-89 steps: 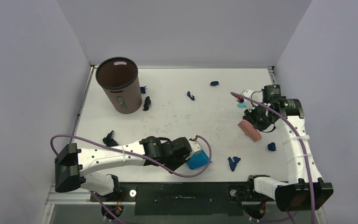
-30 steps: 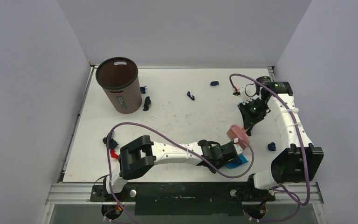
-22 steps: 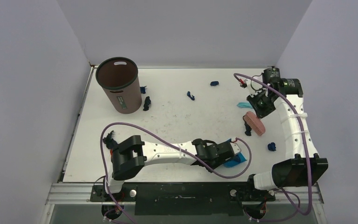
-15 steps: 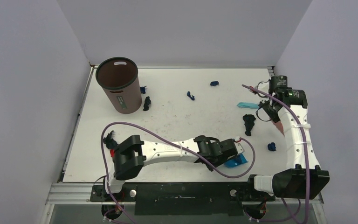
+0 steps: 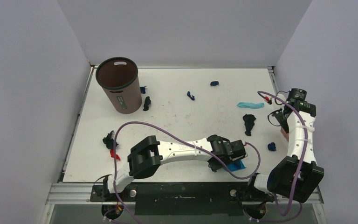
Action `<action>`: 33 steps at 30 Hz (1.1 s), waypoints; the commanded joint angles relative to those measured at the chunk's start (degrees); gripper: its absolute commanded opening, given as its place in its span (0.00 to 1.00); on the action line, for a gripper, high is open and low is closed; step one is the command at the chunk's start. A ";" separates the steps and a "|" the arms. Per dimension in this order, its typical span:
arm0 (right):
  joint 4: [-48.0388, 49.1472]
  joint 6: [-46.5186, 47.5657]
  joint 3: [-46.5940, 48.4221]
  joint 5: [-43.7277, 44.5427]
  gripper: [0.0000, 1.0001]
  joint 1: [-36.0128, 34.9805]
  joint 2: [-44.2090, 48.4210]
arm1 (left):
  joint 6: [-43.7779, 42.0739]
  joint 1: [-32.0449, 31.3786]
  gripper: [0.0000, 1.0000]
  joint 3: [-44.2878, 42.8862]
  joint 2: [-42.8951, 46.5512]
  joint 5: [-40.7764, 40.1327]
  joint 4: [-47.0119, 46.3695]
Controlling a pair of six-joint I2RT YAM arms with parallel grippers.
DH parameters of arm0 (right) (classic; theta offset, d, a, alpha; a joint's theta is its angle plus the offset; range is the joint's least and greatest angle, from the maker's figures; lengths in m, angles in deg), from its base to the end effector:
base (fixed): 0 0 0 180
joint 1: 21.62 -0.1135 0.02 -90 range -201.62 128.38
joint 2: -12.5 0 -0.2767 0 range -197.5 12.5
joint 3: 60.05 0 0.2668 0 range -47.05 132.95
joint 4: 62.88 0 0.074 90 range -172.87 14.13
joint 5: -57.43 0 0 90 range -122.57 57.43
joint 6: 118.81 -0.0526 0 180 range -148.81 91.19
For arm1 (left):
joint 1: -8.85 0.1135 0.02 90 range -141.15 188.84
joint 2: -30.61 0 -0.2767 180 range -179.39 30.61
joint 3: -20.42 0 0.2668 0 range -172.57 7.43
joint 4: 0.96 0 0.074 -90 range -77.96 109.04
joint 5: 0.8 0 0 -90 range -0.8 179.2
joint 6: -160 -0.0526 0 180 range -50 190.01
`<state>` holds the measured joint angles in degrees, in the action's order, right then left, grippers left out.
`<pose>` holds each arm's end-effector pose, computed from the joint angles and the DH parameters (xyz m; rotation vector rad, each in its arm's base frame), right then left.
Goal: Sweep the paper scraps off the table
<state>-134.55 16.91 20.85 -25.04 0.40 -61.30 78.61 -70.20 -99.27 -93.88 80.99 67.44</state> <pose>0.2400 -0.1045 0.2983 -0.5346 2.7505 -0.5054 0.0984 -0.4688 0.1986 1.6066 2.3278 -0.1428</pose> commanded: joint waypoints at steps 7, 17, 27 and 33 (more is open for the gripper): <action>0.08 -8.32 -6.44 -8.55 0.05 -11.56 2.01 | -1.66 0.28 0.00 -7.03 -4.51 1.92 4.05; -17.06 -9.48 2.98 -28.22 0.05 -16.09 2.49 | -2.53 0.65 0.00 -7.98 -5.92 1.52 0.65; -21.79 -13.68 8.71 -36.00 0.05 -16.74 0.06 | -1.60 0.91 0.00 -7.43 -5.40 -1.45 -1.92; -21.55 -14.37 15.70 -31.32 0.05 -16.72 -0.03 | -1.14 1.43 0.00 -1.41 -1.21 -2.91 -6.74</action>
<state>-156.34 3.66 29.13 -58.48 -16.10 -61.35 76.97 -69.44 -102.66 -100.35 79.92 64.16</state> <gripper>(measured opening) 0.132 0.218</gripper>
